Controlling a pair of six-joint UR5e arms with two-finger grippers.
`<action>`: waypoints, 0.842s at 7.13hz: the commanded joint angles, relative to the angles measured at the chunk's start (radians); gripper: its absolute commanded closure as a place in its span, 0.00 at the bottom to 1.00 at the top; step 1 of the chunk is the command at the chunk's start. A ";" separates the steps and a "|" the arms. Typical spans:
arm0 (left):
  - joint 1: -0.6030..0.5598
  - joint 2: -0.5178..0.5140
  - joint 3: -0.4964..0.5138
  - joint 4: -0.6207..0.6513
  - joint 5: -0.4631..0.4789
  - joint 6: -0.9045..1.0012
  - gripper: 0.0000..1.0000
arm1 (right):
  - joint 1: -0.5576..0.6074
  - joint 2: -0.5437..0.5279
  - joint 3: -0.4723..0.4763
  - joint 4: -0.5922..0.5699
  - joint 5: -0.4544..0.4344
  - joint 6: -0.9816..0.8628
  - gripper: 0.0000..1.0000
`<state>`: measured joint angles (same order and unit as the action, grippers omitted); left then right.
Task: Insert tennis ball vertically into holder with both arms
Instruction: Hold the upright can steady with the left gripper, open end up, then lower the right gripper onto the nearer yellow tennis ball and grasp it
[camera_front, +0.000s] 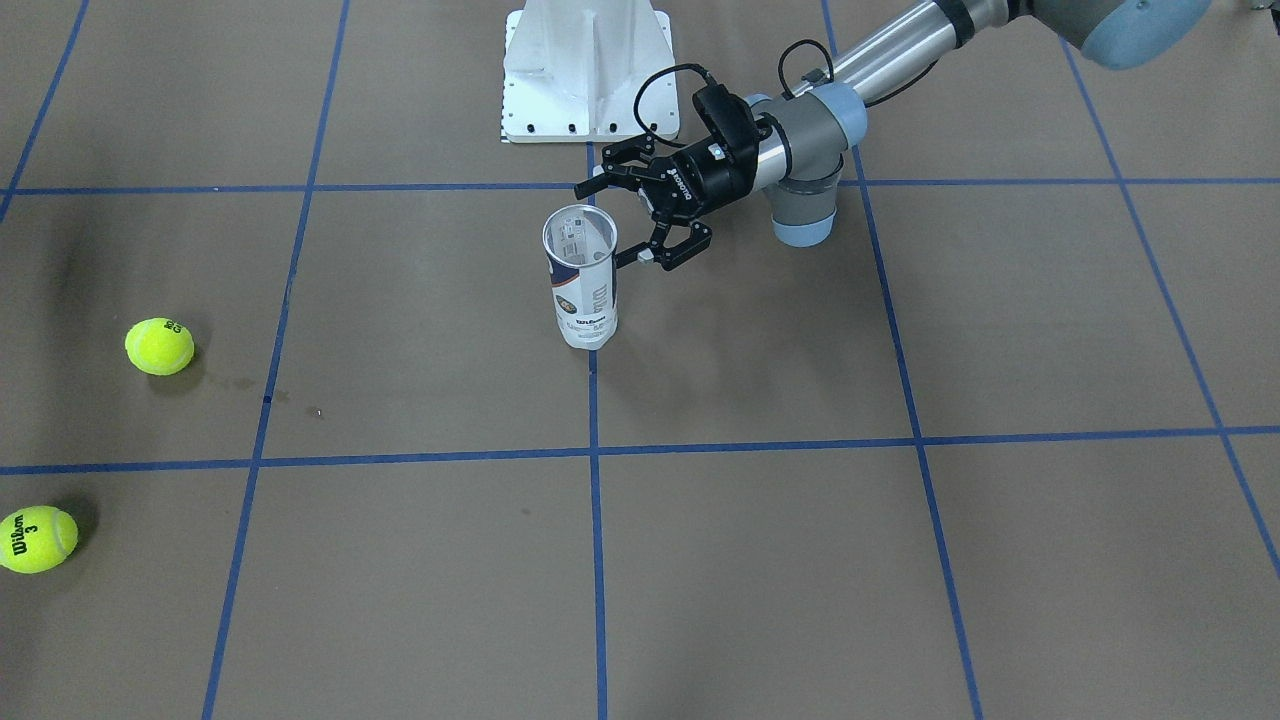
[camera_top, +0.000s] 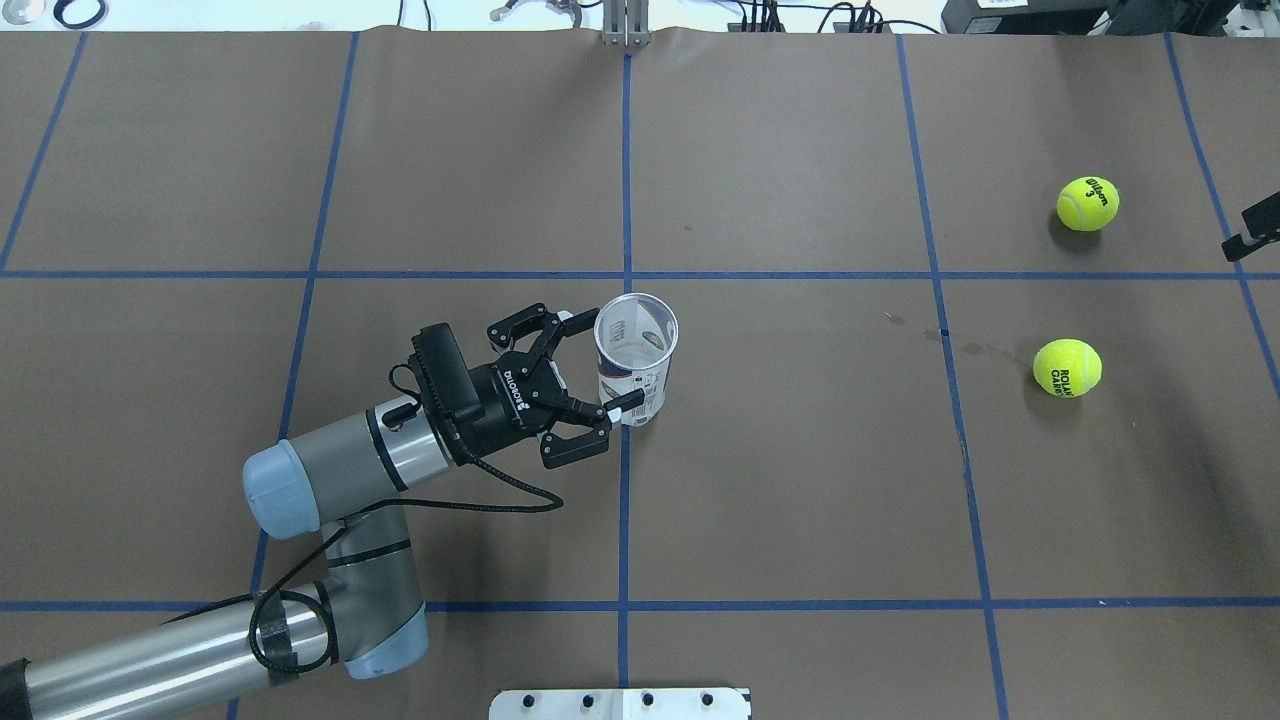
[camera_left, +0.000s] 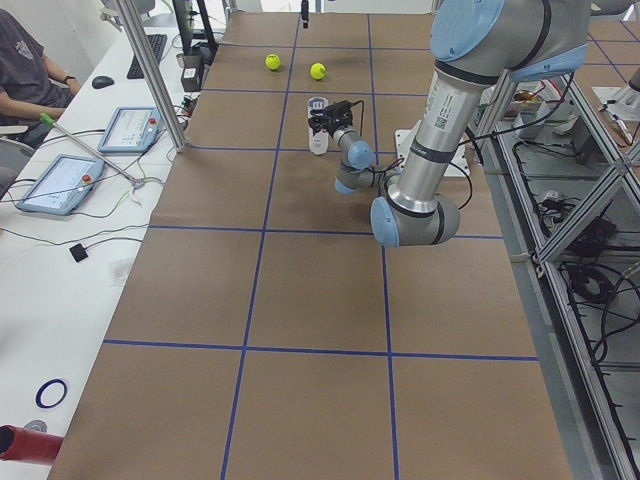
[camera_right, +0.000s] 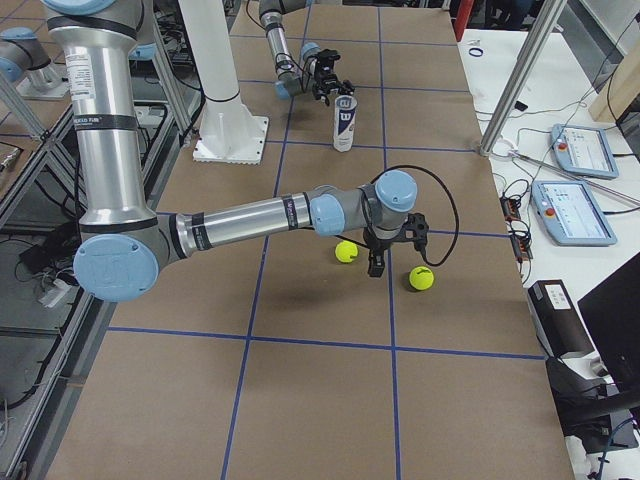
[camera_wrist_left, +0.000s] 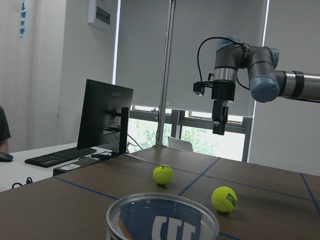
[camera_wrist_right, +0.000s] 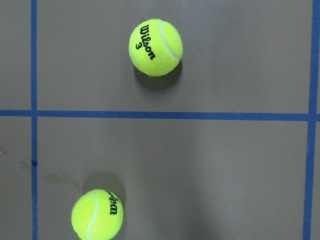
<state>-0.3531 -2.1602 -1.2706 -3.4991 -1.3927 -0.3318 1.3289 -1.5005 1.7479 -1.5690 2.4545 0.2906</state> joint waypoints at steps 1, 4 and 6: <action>-0.004 -0.001 0.000 0.003 0.001 0.002 0.00 | -0.068 -0.003 0.053 0.001 -0.008 -0.001 0.01; -0.006 -0.001 0.003 0.003 0.006 0.005 0.01 | -0.178 -0.003 0.070 0.004 -0.043 -0.001 0.01; -0.006 -0.004 0.005 0.003 0.006 0.005 0.00 | -0.212 -0.003 0.068 0.003 -0.048 -0.001 0.01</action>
<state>-0.3597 -2.1629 -1.2668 -3.4959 -1.3869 -0.3268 1.1392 -1.5032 1.8155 -1.5658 2.4127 0.2898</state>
